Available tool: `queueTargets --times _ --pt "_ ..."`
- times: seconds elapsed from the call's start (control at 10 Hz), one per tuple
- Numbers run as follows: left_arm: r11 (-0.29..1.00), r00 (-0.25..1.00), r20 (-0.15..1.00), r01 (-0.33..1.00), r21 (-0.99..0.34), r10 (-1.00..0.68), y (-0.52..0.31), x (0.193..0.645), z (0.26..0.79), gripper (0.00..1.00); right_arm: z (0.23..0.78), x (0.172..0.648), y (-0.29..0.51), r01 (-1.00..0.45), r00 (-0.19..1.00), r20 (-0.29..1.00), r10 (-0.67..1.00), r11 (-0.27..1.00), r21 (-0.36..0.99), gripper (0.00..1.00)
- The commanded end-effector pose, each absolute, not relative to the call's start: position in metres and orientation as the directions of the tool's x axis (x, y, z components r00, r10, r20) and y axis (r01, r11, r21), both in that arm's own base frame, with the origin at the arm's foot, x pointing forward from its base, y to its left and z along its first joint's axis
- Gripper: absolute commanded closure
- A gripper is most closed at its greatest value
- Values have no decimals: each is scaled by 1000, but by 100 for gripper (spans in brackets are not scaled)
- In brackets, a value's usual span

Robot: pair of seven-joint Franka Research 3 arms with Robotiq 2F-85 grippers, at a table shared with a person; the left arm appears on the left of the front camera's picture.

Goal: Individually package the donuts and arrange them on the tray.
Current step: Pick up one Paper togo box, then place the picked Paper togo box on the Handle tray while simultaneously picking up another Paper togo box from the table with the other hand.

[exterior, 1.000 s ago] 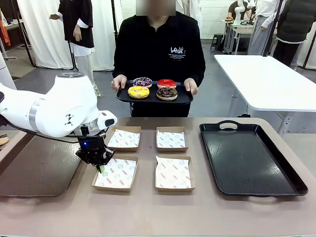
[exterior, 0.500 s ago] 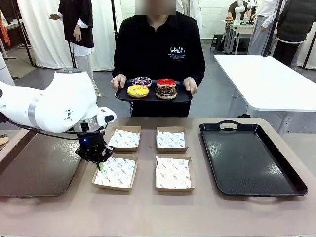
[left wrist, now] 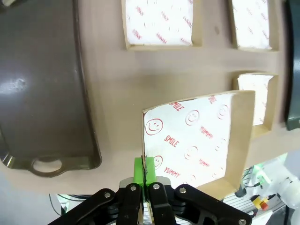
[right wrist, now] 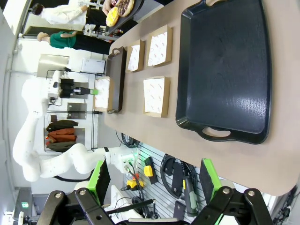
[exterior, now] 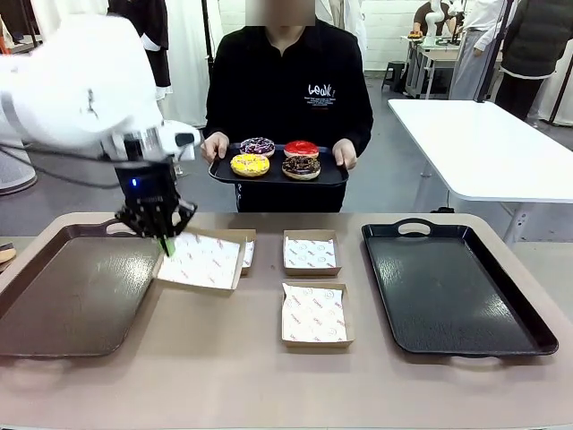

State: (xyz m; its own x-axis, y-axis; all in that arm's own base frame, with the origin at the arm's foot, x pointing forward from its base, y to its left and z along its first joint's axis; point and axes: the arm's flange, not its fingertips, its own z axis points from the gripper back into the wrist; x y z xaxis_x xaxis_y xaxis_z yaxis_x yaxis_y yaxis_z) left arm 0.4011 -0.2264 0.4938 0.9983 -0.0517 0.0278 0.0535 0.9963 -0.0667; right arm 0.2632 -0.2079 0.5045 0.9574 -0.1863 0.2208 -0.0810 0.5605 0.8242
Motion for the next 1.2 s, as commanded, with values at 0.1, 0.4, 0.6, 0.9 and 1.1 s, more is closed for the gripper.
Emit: queueTargets --times 0.1,0.4,0.6,0.9,1.1 --pt "998 998 53 18 -57 -15 -230 449 525 100 505 265 -207 -82 953 225 -203 540 837 0" --pt "994 994 88 72 -85 -65 -228 496 533 100 505 265 -207 -82 953 225 -203 540 837 0" --pt "995 996 79 43 -93 -36 -226 482 532 100 505 265 -207 -82 953 225 -203 540 837 0" --pt "995 996 79 43 -93 -36 -226 482 532 100 505 265 -207 -82 953 225 -203 540 837 0" --pt "995 996 79 43 -93 -36 -226 482 532 100 505 265 -207 -82 953 225 -203 540 837 0"
